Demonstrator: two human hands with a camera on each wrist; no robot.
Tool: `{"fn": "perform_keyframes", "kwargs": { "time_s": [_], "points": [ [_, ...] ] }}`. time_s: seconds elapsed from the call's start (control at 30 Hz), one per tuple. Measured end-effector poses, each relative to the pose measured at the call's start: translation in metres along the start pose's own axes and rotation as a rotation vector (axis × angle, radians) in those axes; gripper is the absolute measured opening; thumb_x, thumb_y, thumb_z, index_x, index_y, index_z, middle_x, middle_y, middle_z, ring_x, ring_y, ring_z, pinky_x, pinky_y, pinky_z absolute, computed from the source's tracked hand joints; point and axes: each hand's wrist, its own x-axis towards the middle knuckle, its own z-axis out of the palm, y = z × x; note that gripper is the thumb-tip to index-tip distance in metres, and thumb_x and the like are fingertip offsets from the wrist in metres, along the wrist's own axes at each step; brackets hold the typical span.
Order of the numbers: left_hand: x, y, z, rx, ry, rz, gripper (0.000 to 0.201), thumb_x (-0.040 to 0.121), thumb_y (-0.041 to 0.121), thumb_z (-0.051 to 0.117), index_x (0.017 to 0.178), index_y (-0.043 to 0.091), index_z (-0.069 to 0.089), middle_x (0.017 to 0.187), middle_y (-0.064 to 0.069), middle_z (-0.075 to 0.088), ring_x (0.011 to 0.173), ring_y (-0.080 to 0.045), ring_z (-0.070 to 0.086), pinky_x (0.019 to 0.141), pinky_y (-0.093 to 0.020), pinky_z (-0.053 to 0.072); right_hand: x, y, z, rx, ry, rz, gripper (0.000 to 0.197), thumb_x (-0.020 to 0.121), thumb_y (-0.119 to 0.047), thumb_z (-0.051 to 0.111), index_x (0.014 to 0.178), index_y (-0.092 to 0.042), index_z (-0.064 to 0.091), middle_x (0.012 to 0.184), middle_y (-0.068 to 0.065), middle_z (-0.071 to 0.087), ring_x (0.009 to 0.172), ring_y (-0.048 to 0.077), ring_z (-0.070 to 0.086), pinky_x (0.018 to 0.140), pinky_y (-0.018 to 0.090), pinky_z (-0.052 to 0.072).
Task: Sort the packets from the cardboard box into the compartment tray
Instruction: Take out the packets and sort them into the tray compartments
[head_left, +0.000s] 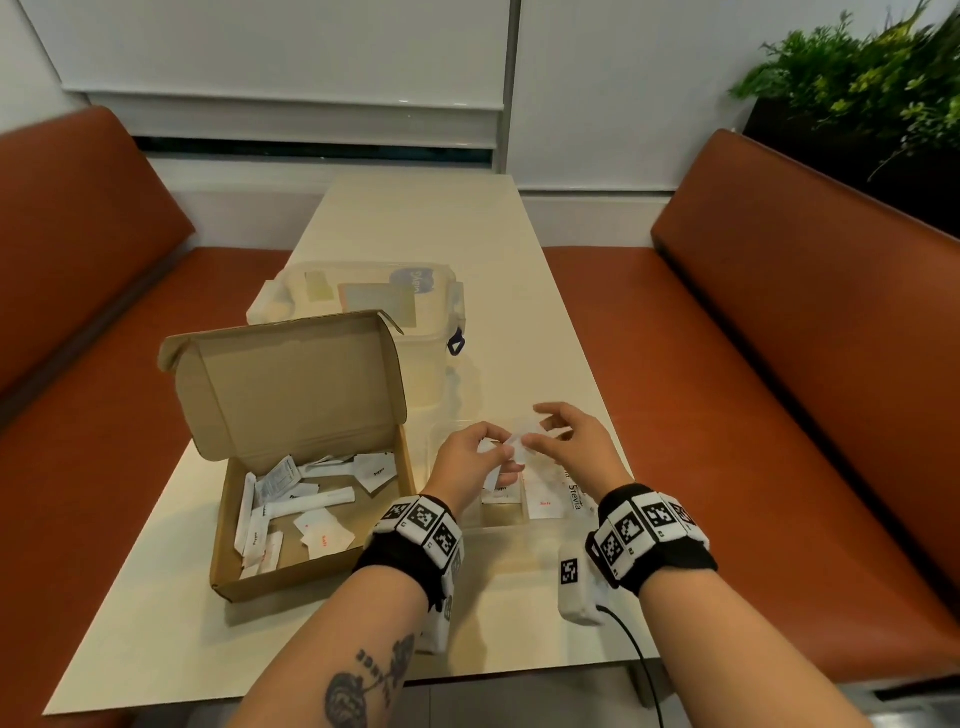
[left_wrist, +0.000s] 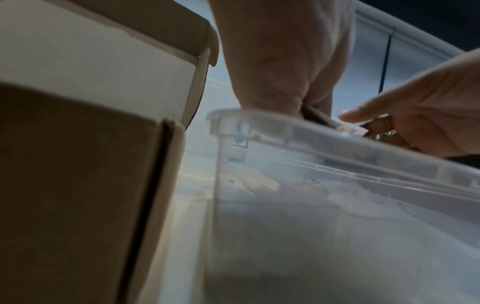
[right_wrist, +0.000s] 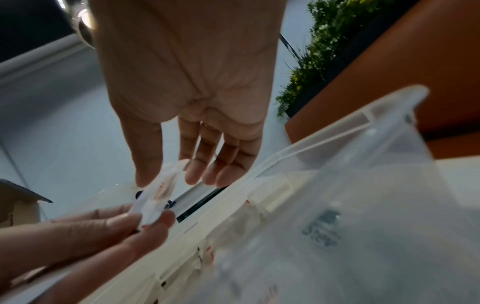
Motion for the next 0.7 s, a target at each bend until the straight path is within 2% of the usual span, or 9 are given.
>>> {"fn": "perform_keyframes", "kwargs": {
  "time_s": [0.07, 0.13, 0.2, 0.27, 0.33, 0.47, 0.57, 0.7],
  "points": [
    [-0.001, -0.001, 0.0, 0.012, -0.007, -0.002, 0.008, 0.09, 0.0, 0.06, 0.089, 0.008, 0.06, 0.076, -0.013, 0.066, 0.065, -0.02, 0.07, 0.058, -0.025, 0.055, 0.0, -0.004, -0.003, -0.087, -0.049, -0.048, 0.033, 0.082, -0.015, 0.071, 0.113, -0.026, 0.065, 0.083, -0.008, 0.057, 0.071, 0.008, 0.051, 0.067, 0.014, 0.042],
    [-0.001, -0.002, 0.0, 0.016, 0.0, 0.005, 0.008, 0.09, 0.0, 0.06, 0.089, 0.007, 0.062, 0.076, -0.015, 0.066, 0.062, -0.02, 0.068, 0.059, -0.027, 0.056, 0.0, -0.003, -0.006, -0.168, -0.093, -0.05, 0.016, 0.083, -0.012, 0.068, 0.095, -0.022, 0.07, 0.068, -0.009, 0.056, 0.062, 0.004, 0.049, 0.055, 0.008, 0.037],
    [-0.001, -0.003, 0.0, -0.012, 0.032, 0.022, 0.009, 0.09, 0.001, 0.058, 0.09, 0.008, 0.064, 0.081, -0.017, 0.066, 0.067, -0.022, 0.067, 0.064, -0.03, 0.056, -0.002, 0.003, -0.011, -0.206, -0.074, -0.003, 0.005, 0.081, -0.013, 0.07, 0.081, -0.018, 0.067, 0.063, -0.006, 0.057, 0.058, 0.004, 0.05, 0.049, 0.011, 0.036],
    [-0.001, -0.005, -0.002, -0.084, 0.078, 0.033, 0.011, 0.092, 0.001, 0.056, 0.093, 0.008, 0.065, 0.088, -0.016, 0.067, 0.075, -0.022, 0.067, 0.068, -0.029, 0.057, -0.005, 0.011, -0.016, -0.238, -0.066, 0.057, 0.008, 0.078, -0.014, 0.074, 0.077, -0.015, 0.066, 0.065, -0.002, 0.059, 0.058, 0.007, 0.051, 0.052, 0.016, 0.039],
    [-0.001, -0.008, -0.004, -0.123, 0.123, 0.042, 0.013, 0.093, 0.003, 0.054, 0.095, 0.009, 0.065, 0.092, -0.014, 0.068, 0.079, -0.021, 0.068, 0.068, -0.026, 0.058, -0.009, 0.017, -0.018, -0.278, -0.118, 0.113, 0.013, 0.074, -0.017, 0.078, 0.074, -0.013, 0.066, 0.066, -0.001, 0.059, 0.058, 0.008, 0.051, 0.055, 0.019, 0.041],
    [-0.002, -0.011, -0.005, -0.139, 0.158, 0.059, 0.015, 0.095, 0.005, 0.053, 0.101, 0.011, 0.065, 0.095, -0.01, 0.069, 0.088, -0.021, 0.07, 0.071, -0.024, 0.058, -0.015, 0.025, -0.014, -0.389, -0.149, 0.136, 0.021, 0.071, -0.024, 0.081, 0.062, -0.02, 0.062, 0.071, 0.0, 0.062, 0.059, 0.009, 0.053, 0.051, 0.019, 0.04],
    [-0.002, -0.013, -0.005, -0.142, 0.148, 0.059, 0.016, 0.096, 0.005, 0.051, 0.099, 0.012, 0.065, 0.095, -0.011, 0.069, 0.087, -0.021, 0.07, 0.068, -0.023, 0.057, -0.015, 0.027, -0.01, -0.534, -0.138, 0.121, 0.014, 0.071, -0.027, 0.081, 0.069, -0.019, 0.069, 0.076, -0.001, 0.066, 0.069, 0.011, 0.059, 0.055, 0.02, 0.04],
    [-0.002, -0.017, -0.009, -0.149, 0.152, 0.045, 0.02, 0.098, 0.007, 0.047, 0.099, 0.013, 0.066, 0.096, -0.01, 0.069, 0.088, -0.021, 0.07, 0.07, -0.024, 0.058, -0.014, 0.029, -0.005, -0.637, -0.198, 0.091, 0.013, 0.073, -0.026, 0.08, 0.073, -0.019, 0.069, 0.083, -0.003, 0.062, 0.076, 0.013, 0.059, 0.062, 0.02, 0.039]
  ]
}}
